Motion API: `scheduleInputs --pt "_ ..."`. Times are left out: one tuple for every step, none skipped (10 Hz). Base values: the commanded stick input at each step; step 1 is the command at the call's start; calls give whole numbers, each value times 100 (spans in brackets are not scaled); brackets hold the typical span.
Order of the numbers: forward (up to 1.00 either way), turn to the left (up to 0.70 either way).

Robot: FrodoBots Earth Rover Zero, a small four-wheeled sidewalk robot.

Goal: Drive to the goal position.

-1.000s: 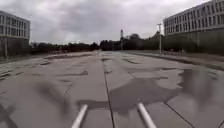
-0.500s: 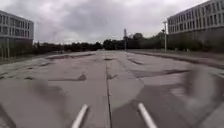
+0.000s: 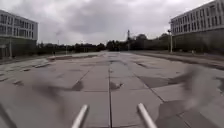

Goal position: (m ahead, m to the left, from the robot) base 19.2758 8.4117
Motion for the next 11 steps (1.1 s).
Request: scheduleInputs --pt "100 0" --pt "100 0" --pt "100 0" --pt "100 -10" --pt "100 -27" --pt "100 -27" --pt "100 -27" --pt "100 -27" --pt "100 -27" --pt "100 -27" --pt "100 -27"
